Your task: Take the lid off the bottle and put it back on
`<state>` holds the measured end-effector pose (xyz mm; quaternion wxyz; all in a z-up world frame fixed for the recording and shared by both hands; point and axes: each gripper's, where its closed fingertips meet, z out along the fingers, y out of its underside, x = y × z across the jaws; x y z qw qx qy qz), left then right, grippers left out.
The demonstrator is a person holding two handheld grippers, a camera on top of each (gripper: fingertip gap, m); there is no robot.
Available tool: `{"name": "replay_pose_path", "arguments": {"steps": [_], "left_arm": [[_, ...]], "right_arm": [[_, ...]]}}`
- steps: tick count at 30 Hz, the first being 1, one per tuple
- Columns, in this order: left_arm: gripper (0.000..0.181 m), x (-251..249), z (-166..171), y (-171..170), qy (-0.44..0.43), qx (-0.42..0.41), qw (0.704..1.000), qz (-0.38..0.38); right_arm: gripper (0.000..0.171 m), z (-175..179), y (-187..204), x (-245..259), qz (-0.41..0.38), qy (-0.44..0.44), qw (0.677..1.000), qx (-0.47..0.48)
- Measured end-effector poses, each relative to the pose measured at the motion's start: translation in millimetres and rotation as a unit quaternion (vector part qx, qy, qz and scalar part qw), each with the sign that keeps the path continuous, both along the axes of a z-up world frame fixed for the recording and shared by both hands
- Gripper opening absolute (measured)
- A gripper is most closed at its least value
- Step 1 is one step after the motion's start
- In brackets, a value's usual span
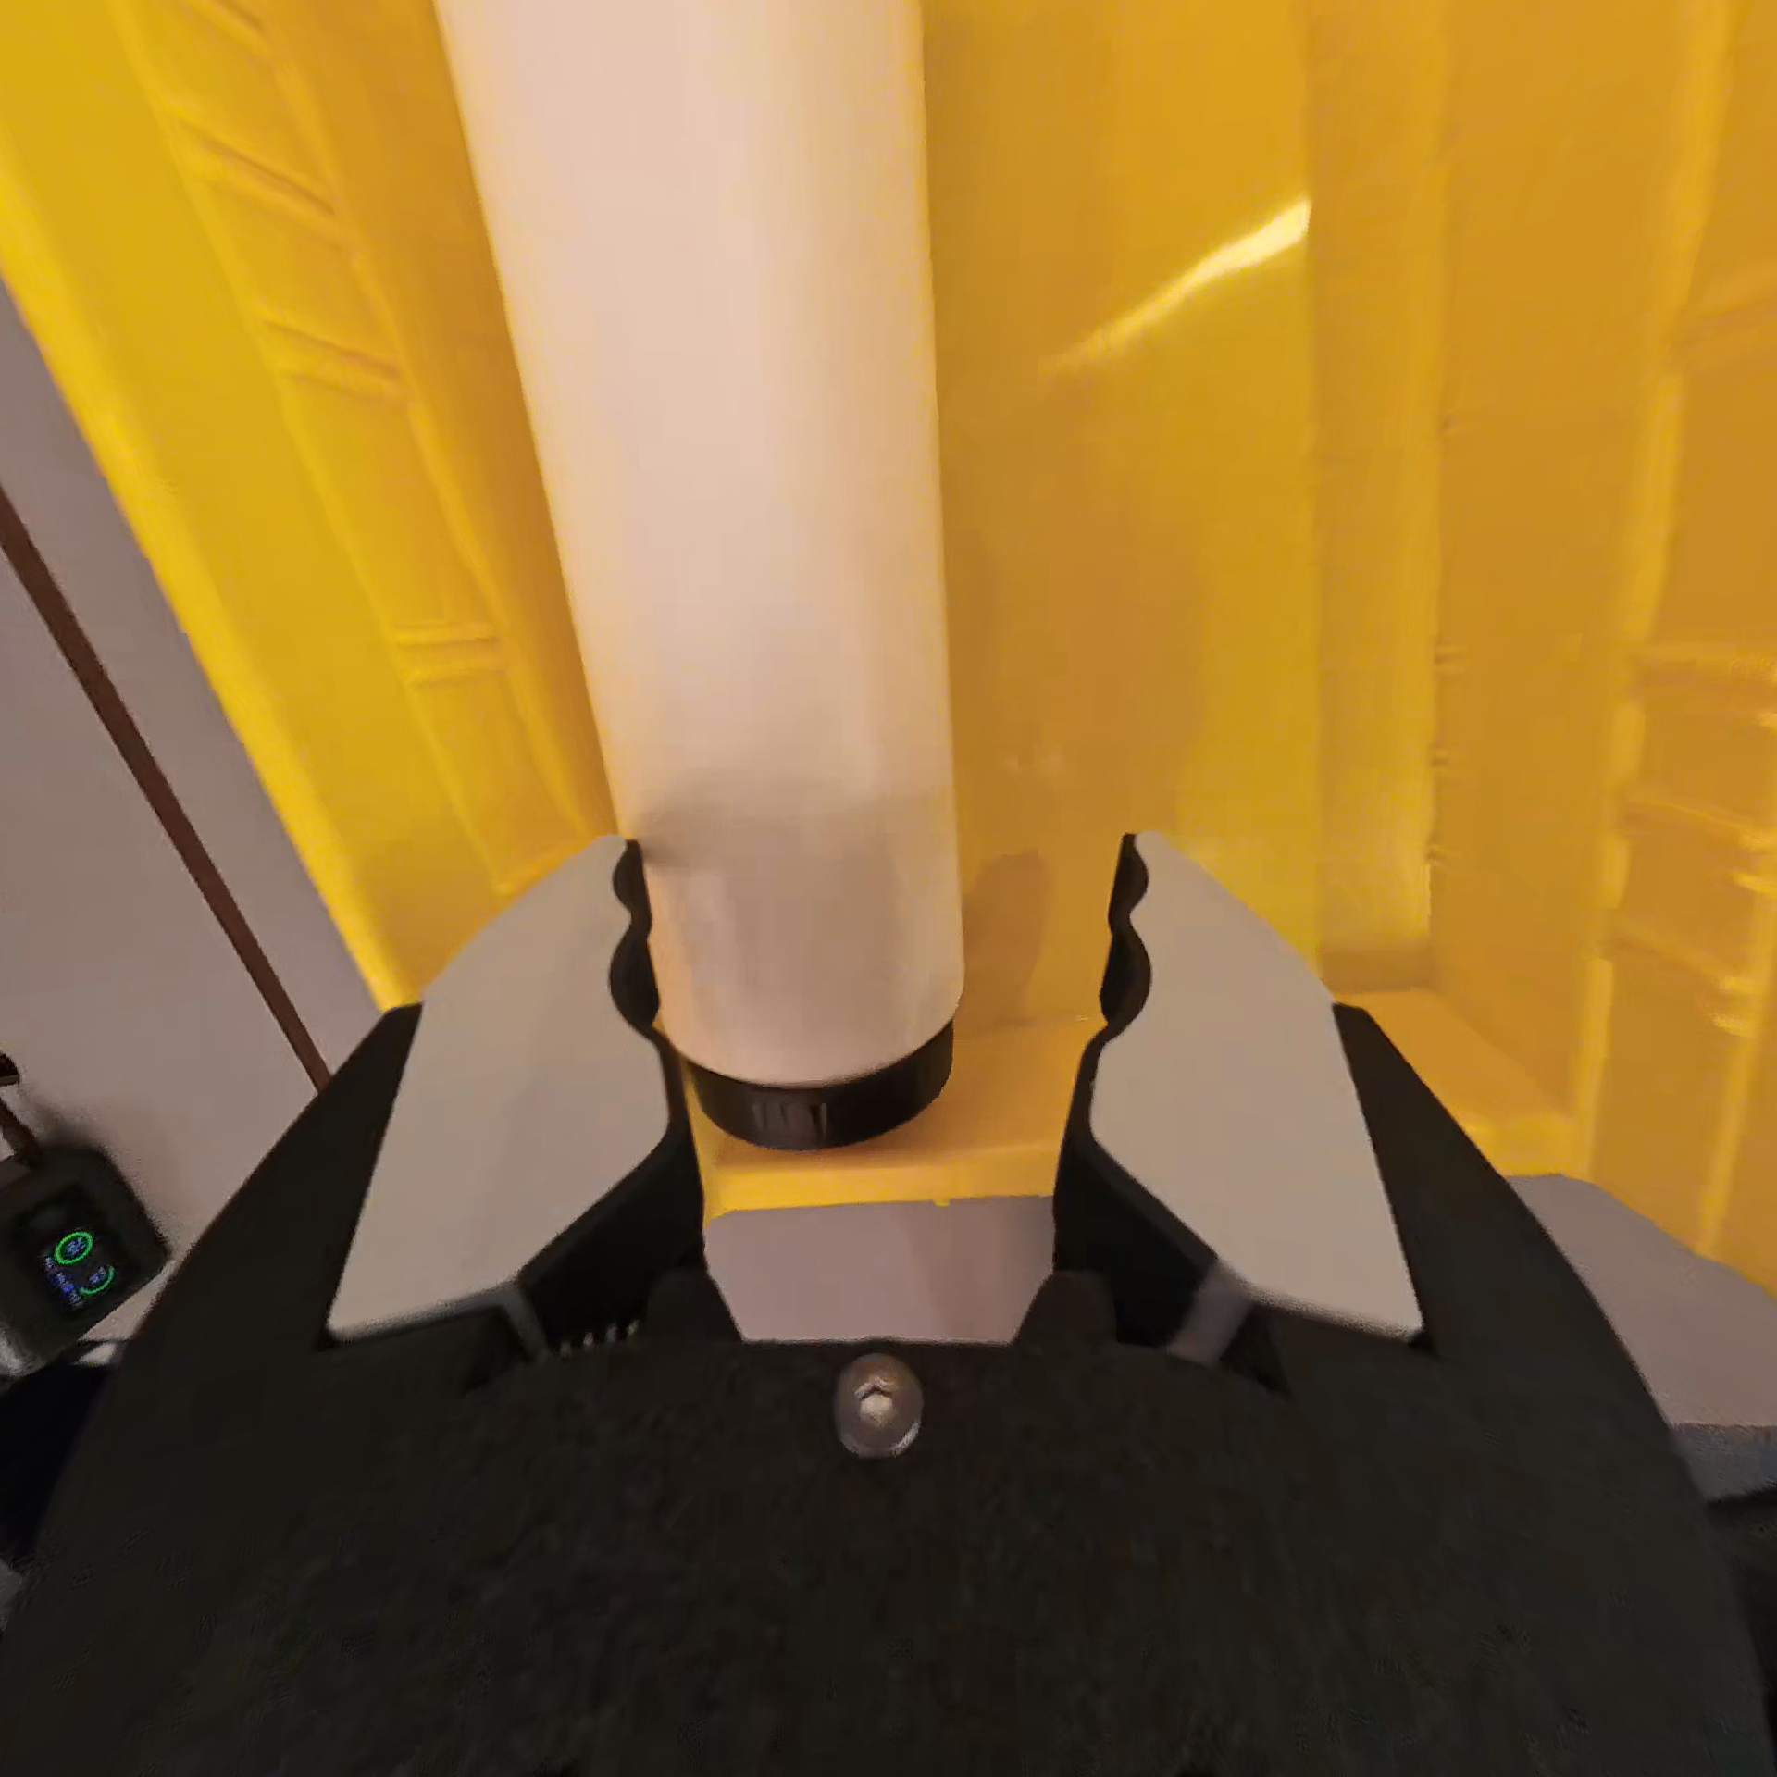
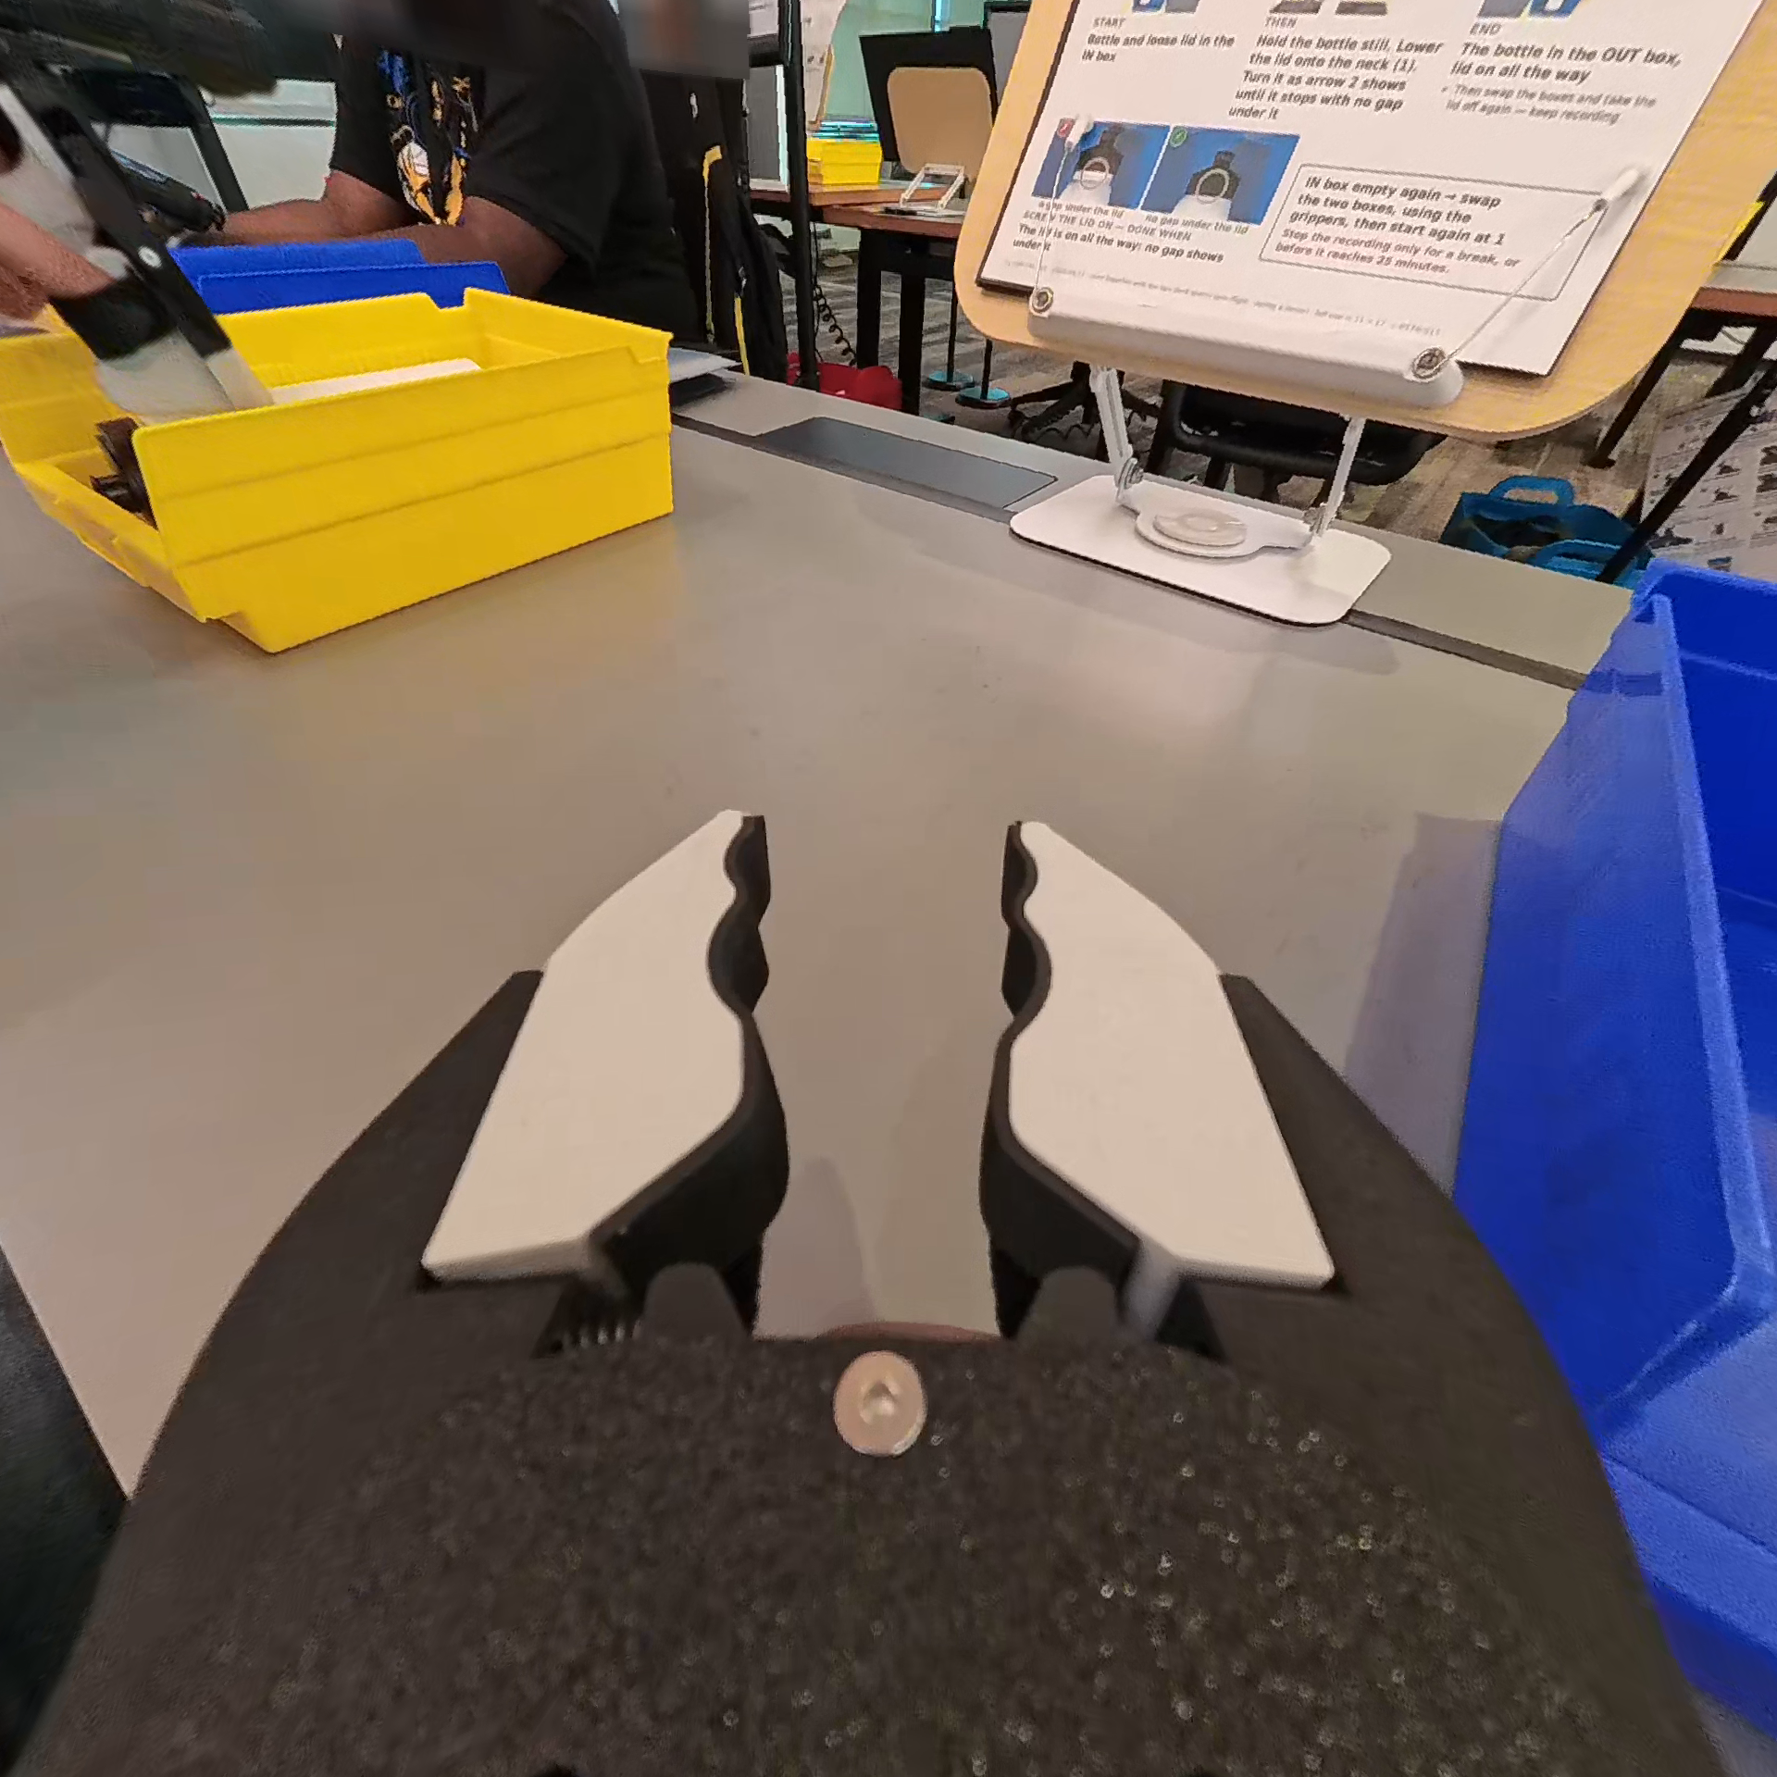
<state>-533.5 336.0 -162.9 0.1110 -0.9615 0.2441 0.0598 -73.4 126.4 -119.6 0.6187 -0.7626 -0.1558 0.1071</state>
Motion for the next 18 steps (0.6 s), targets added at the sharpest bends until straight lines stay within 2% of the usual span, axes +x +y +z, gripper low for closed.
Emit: {"name": "replay_pose_path", "arguments": {"steps": [4, 6, 8, 11, 15, 18], "left_arm": [[0.102, -13, -21, 3, 0.023, -0.027, 0.999, 0.022], [0.095, -15, -33, -1, 0.019, -0.055, 0.998, 0.02], [0.1, -12, -44, -7, -0.006, -0.09, 0.996, 0.02], [0.099, -11, -43, -12, -0.023, -0.121, 0.992, 0.025], [0.096, 9, -36, -18, -0.134, -0.148, 0.98, 0.016], [0.094, 20, -14, -27, -0.209, -0.165, 0.964, -0.004]], "right_arm": [[0.047, -2, 0, -3, 0.005, 0.0, 1.0, -0.005], [0.046, -3, 1, -5, 0.008, -0.003, 1.0, -0.006], [0.046, -4, 0, -7, 0.012, -0.005, 1.0, -0.007], [0.046, -4, 0, -9, 0.014, -0.006, 1.0, -0.008], [0.046, -3, 1, -10, 0.02, -0.015, 1.0, -0.004], [0.046, 3, 1, -13, 0.037, -0.02, 0.999, 0.01]]}}
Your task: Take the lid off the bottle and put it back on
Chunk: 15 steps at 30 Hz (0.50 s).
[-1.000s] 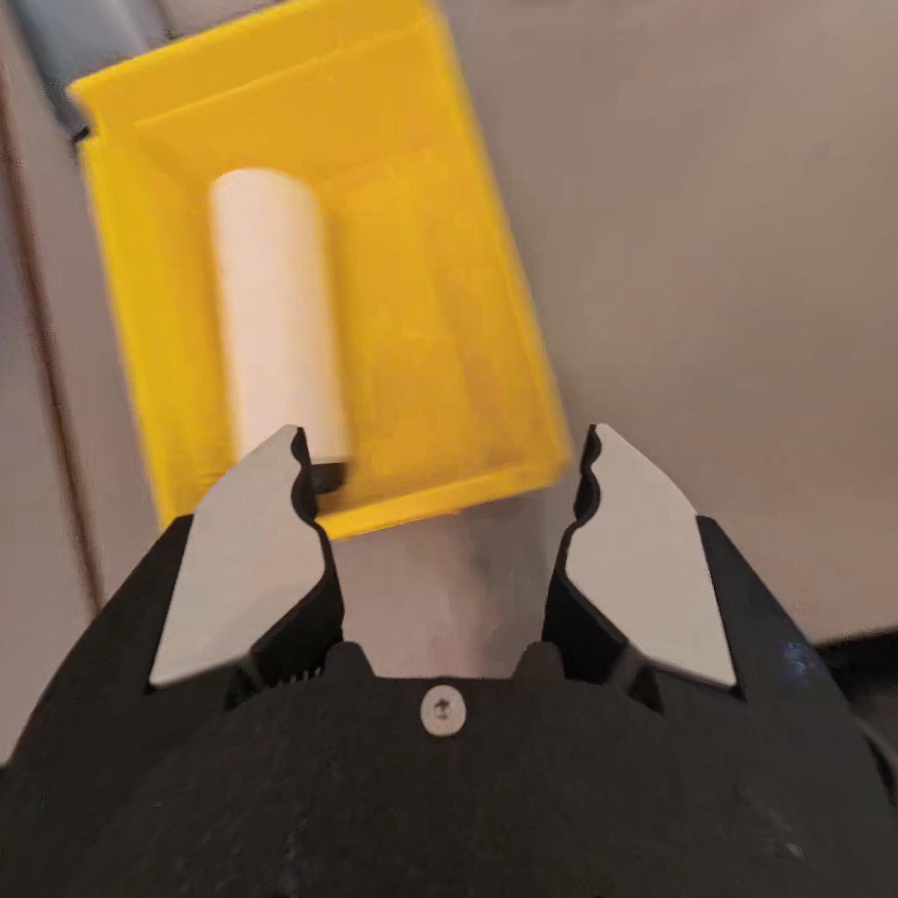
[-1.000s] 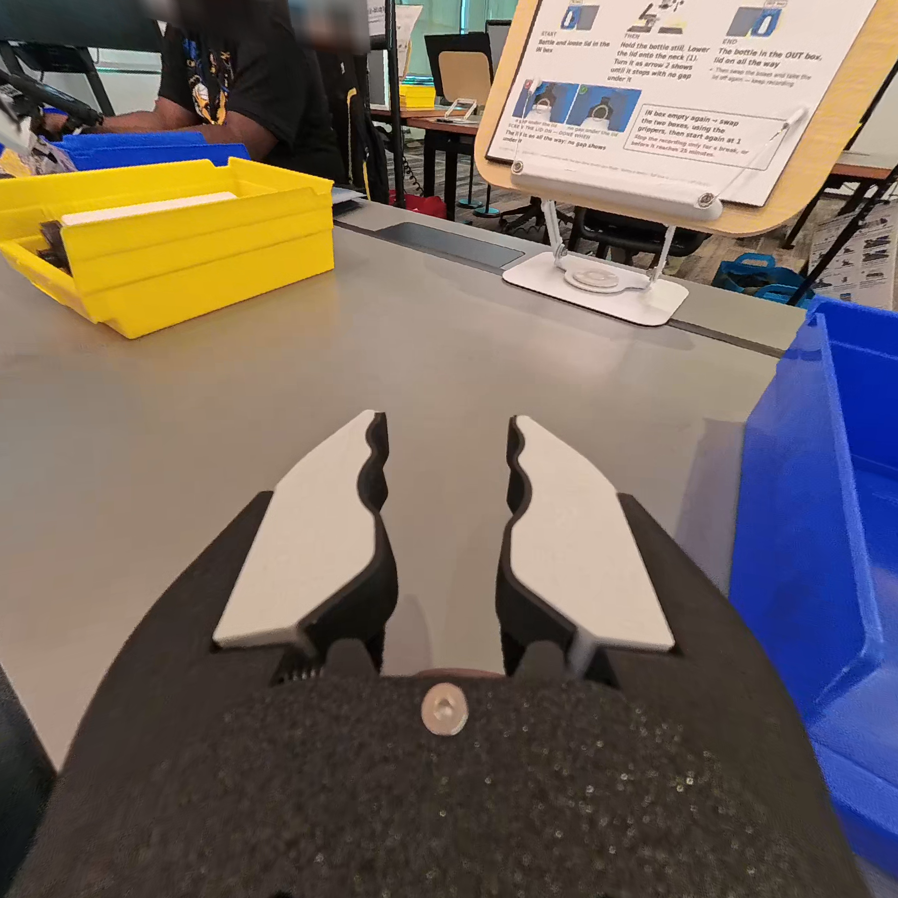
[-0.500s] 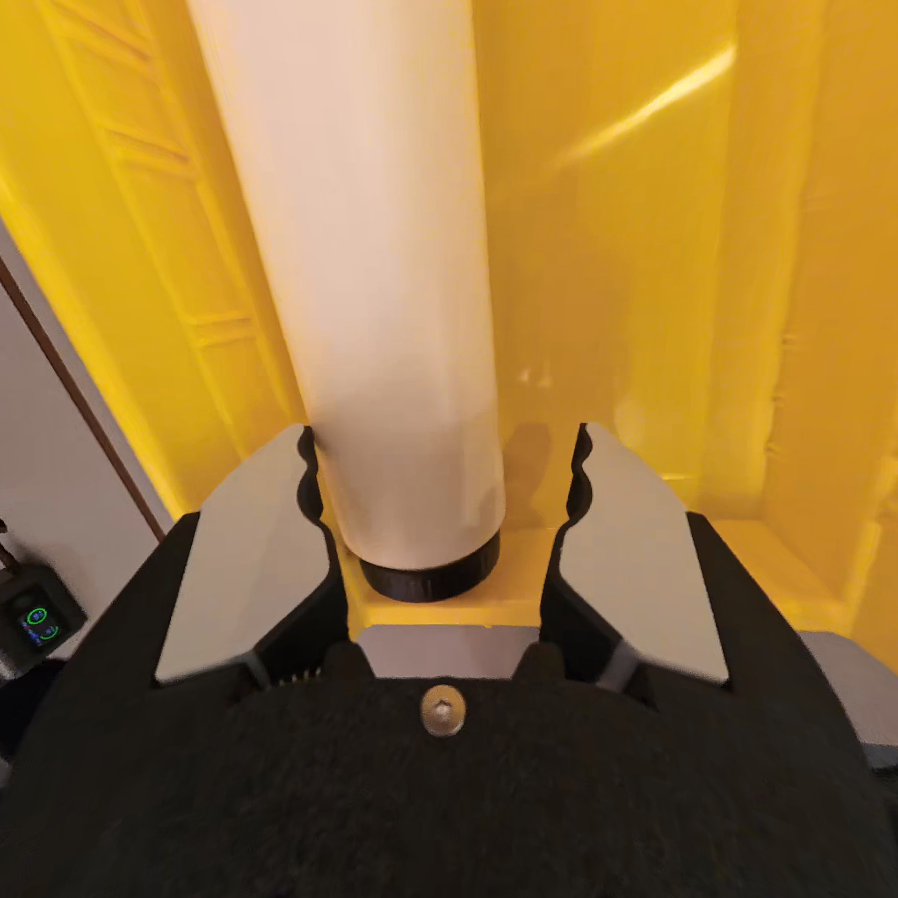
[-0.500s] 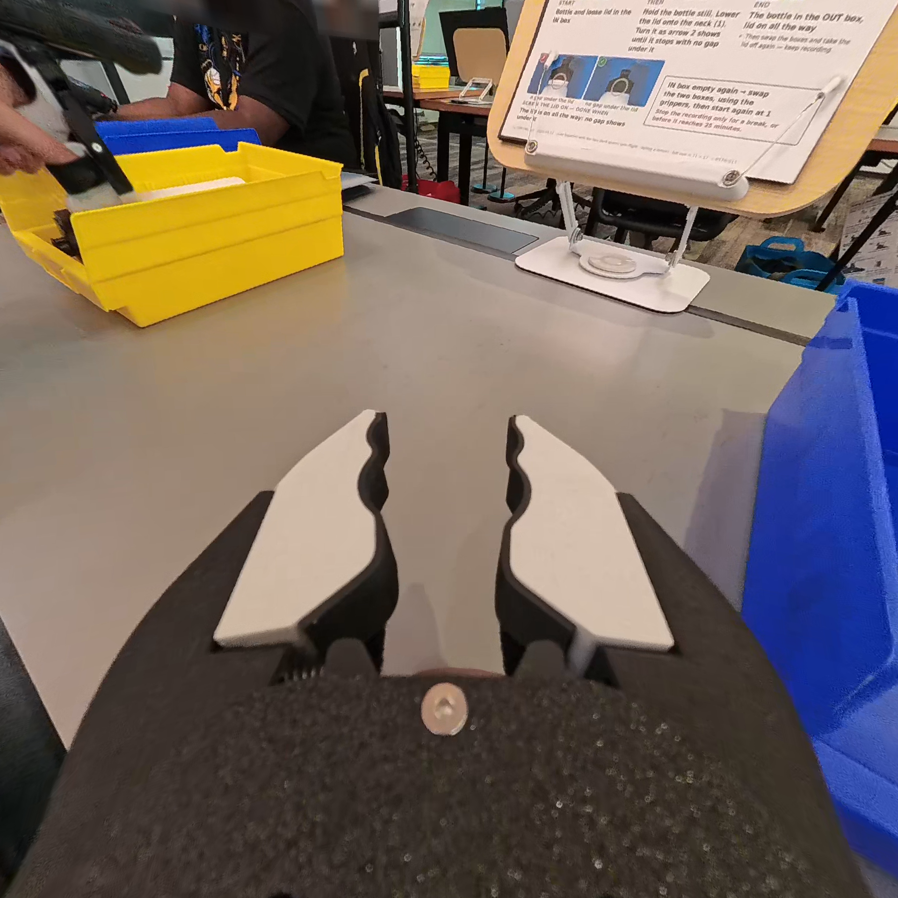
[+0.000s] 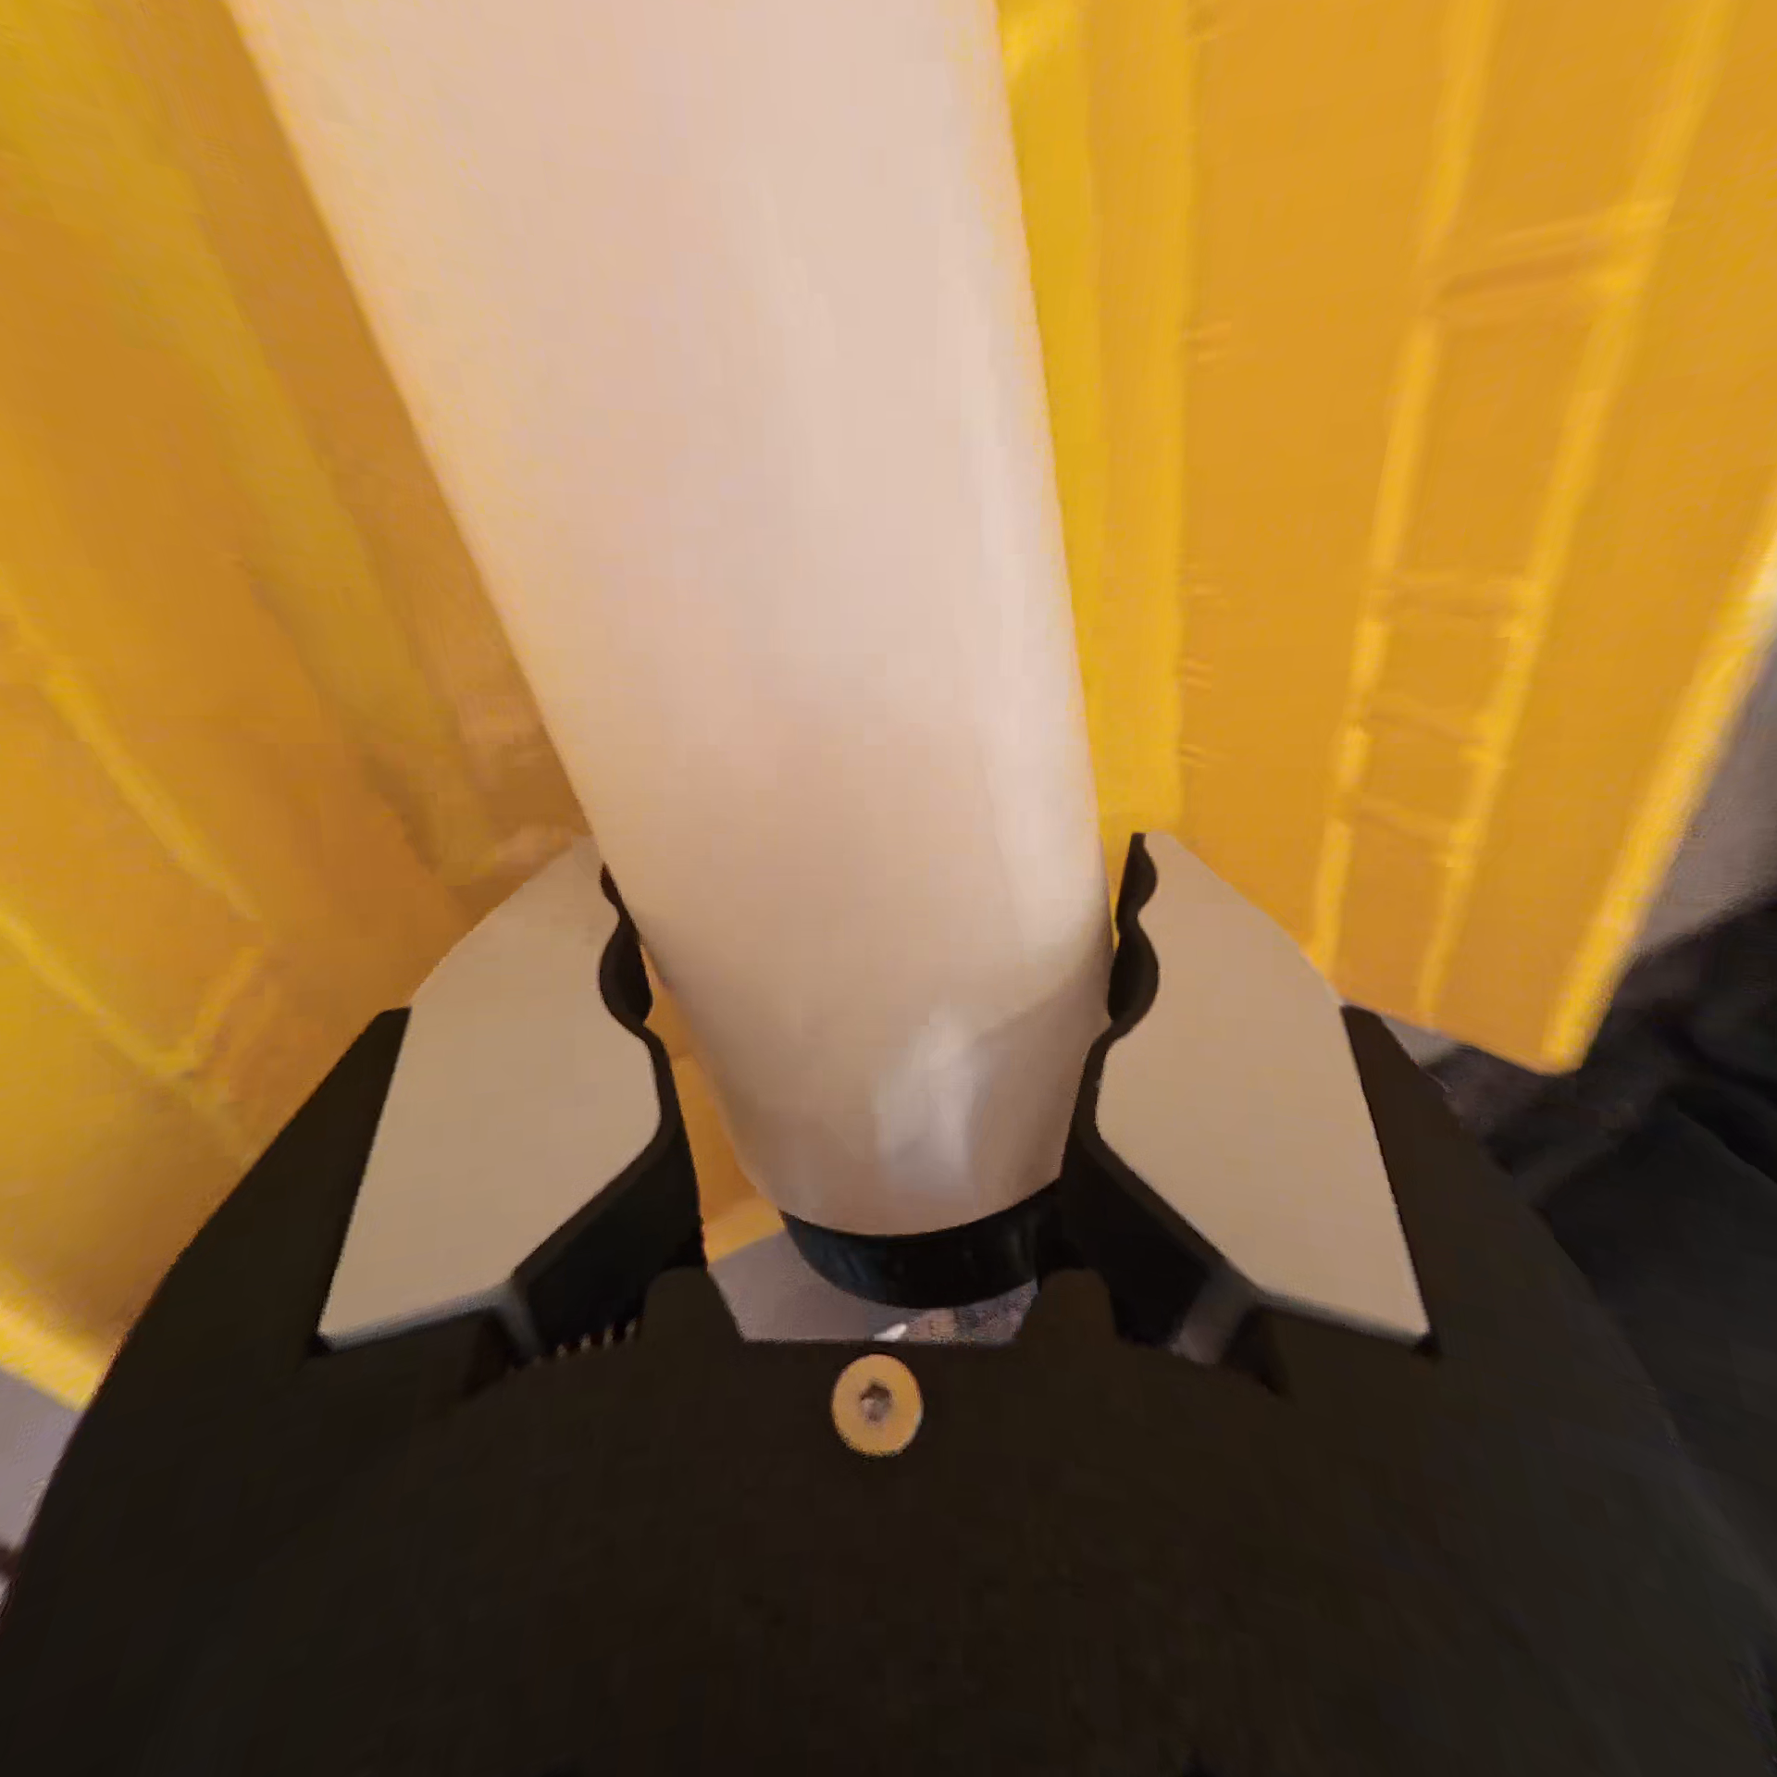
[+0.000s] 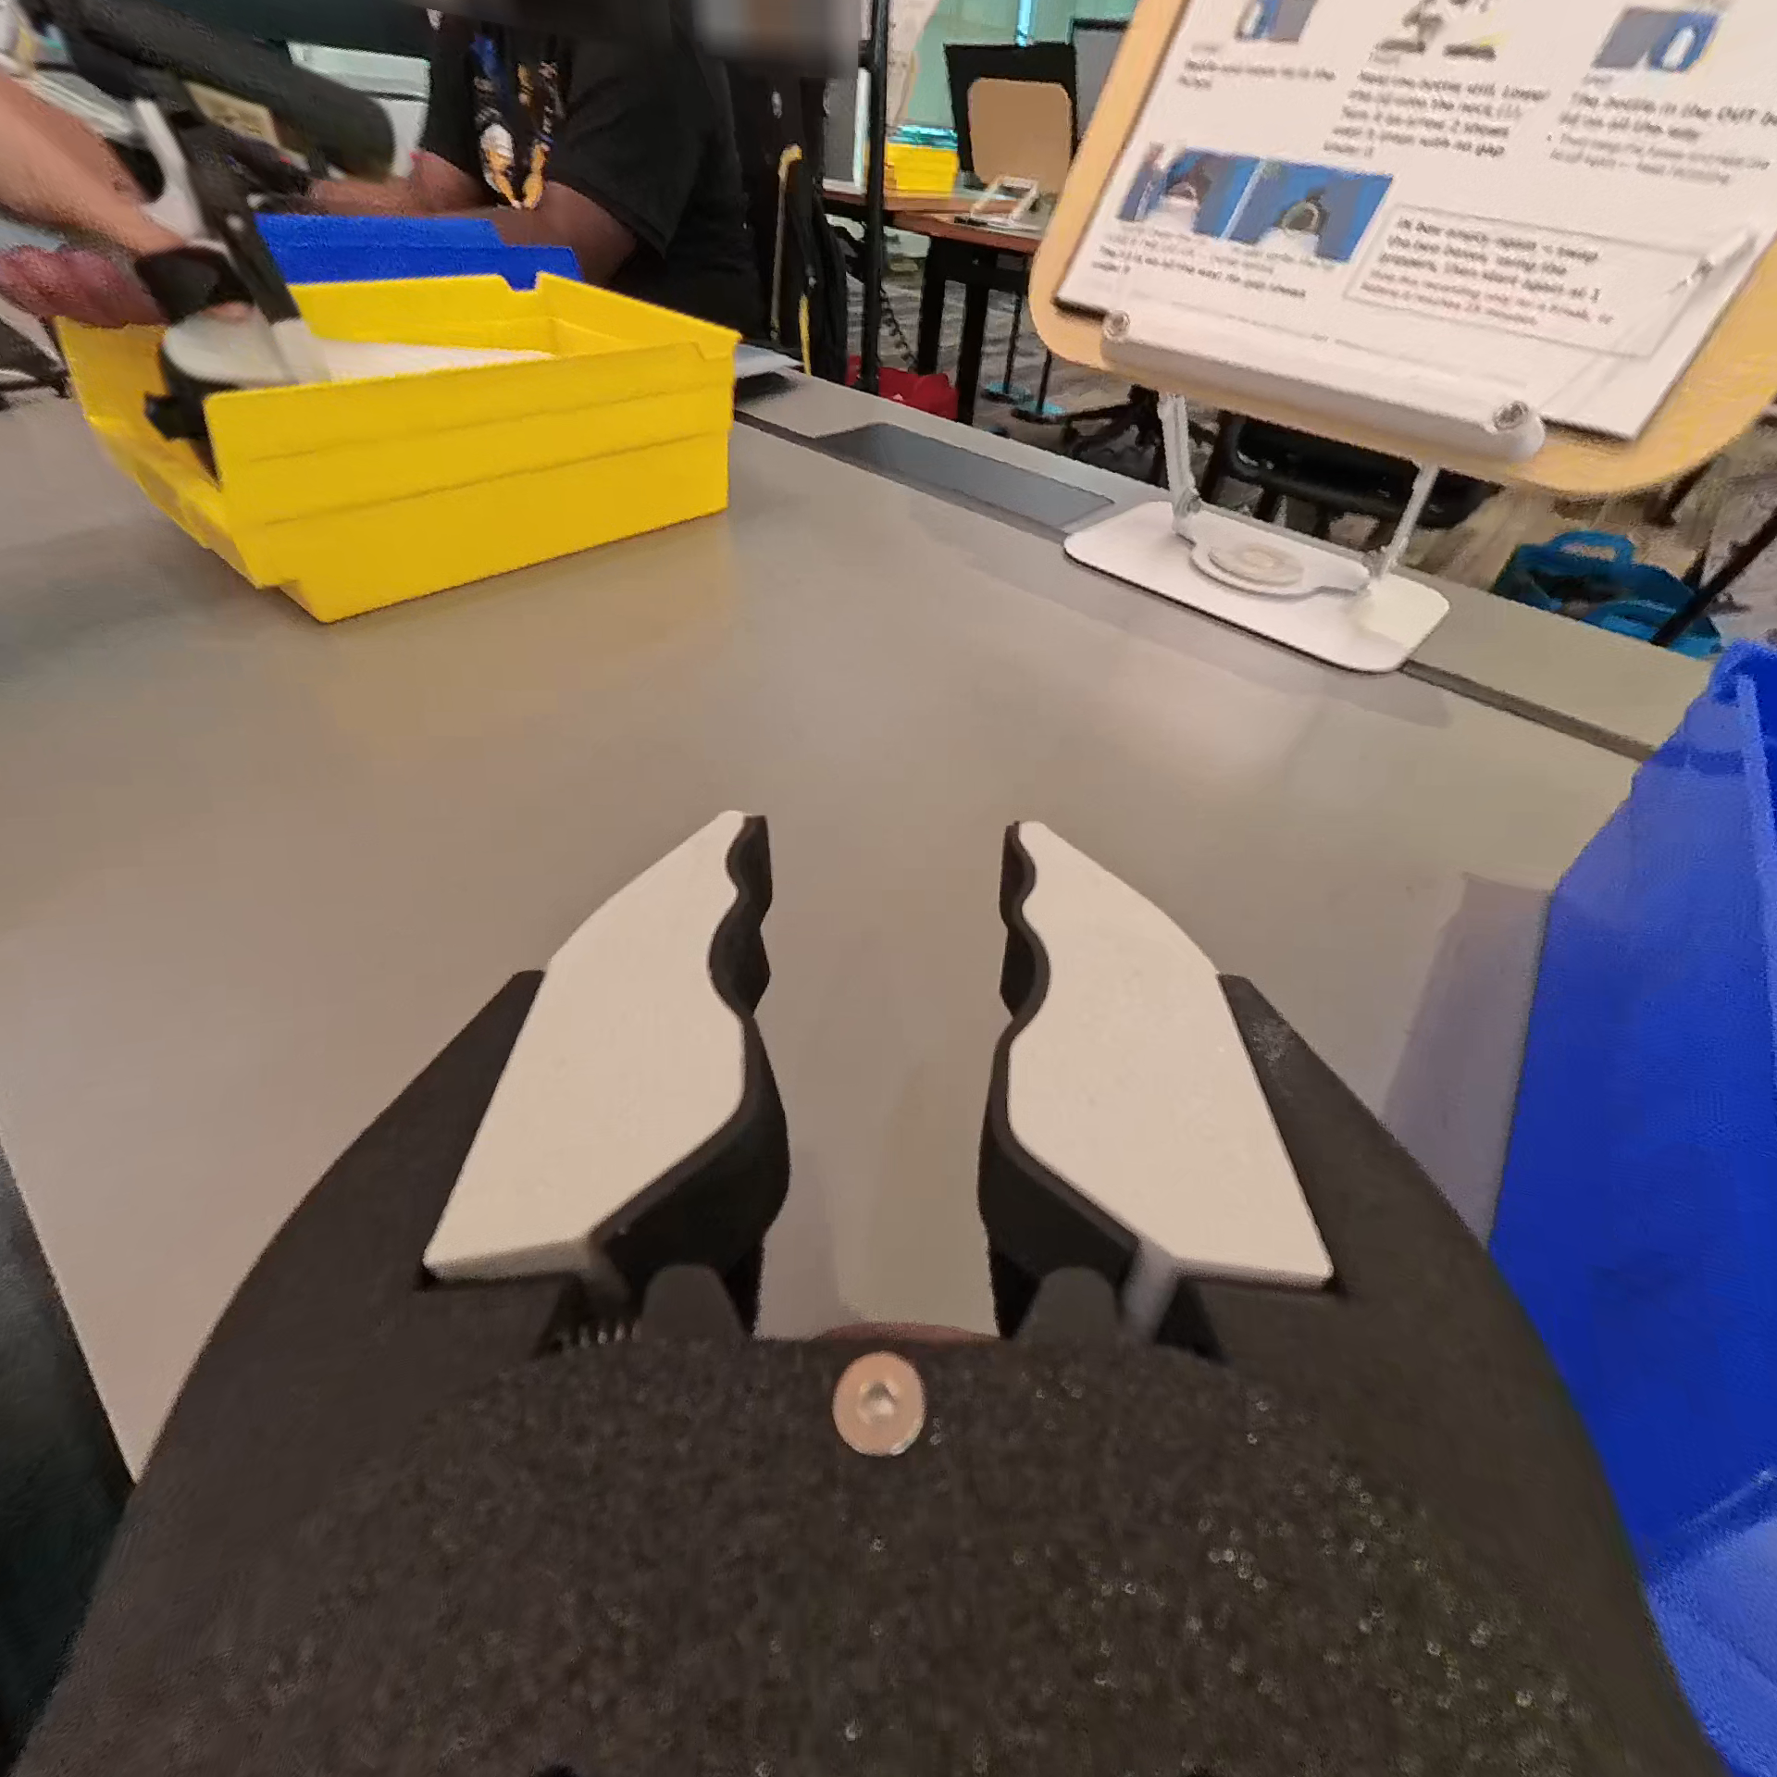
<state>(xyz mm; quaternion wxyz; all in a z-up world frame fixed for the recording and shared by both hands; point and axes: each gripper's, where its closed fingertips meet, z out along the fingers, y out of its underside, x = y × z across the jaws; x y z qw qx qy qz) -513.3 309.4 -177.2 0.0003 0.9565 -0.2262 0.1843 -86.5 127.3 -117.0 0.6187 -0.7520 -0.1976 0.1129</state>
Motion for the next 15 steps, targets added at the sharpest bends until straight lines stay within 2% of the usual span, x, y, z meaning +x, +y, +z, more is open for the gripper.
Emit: {"name": "replay_pose_path", "arguments": {"steps": [5, 10, 12, 15], "left_arm": [[0.094, 26, 60, -19, -0.12, -0.018, 0.992, -0.033], [0.094, 67, 130, -39, -0.155, -0.014, 0.983, -0.097], [0.094, 97, 143, -56, -0.148, -0.037, 0.978, -0.139], [0.094, 146, 145, -89, -0.127, -0.093, 0.965, -0.21]], "right_arm": [[0.047, 12, 4, -27, 0.088, -0.038, 0.995, 0.038], [0.053, 34, 27, -52, 0.126, -0.139, 0.98, 0.073], [0.056, 48, 38, -65, 0.14, -0.174, 0.971, 0.09], [0.065, 66, 49, -91, 0.18, -0.196, 0.958, 0.111]]}}
